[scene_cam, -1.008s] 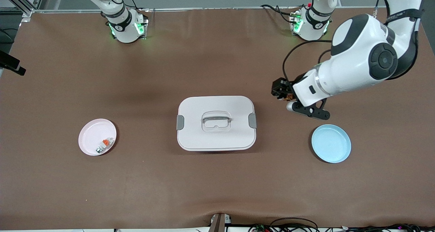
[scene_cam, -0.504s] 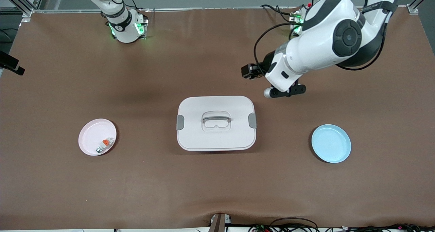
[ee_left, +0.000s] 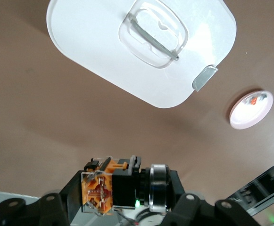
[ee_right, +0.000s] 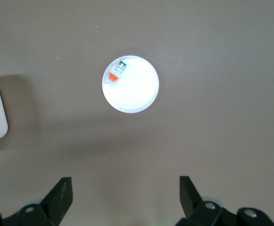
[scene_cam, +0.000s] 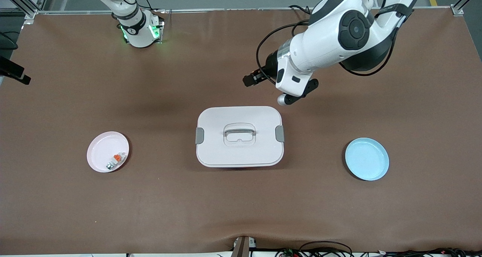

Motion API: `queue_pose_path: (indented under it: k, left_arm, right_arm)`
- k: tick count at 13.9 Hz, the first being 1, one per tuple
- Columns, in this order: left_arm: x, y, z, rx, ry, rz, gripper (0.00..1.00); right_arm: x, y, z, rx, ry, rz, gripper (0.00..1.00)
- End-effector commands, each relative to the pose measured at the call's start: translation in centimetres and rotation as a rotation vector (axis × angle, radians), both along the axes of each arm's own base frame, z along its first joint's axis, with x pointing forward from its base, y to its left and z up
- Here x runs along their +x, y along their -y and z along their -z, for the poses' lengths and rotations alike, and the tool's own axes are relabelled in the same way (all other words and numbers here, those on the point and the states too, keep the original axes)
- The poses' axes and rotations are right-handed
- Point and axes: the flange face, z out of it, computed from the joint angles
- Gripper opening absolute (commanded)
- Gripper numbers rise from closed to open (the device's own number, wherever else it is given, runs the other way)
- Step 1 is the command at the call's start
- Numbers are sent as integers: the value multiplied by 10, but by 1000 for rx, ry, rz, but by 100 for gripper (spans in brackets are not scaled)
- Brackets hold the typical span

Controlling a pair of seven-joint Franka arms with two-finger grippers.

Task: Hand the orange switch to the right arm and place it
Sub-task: 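Lift the switch with the left gripper and carry it above the box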

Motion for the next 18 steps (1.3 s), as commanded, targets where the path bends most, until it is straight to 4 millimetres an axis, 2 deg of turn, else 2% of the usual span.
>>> queue_pose_path:
  k: [1,4,9,10,12,14,18]
  left_arm:
    - [3,18,-4,-21,-63,-162,0]
    - [-7,30,-3,-4,-90,-205,0]
    - [-3,38,-5,1,-191,-458,0]
    - [-1,42,-3,13,-193,-523,0]
    - [0,54,13,67,-184,-594,0]
    - [0,63,13,63,-180,-591,0]
    - [6,59,17,73,-190,-620,0]
  right_arm:
    - [9,-7,10,17,-12,-19,100]
    - [13,-15,13,73,-2,-20,100]
    - [19,-26,27,199,-8,-7,100]
    - [20,-28,28,219,-2,4,100]
    - [23,-38,34,275,8,7,100]
    - [27,-43,43,335,28,21,100]
    - [33,-83,70,446,69,34,100]
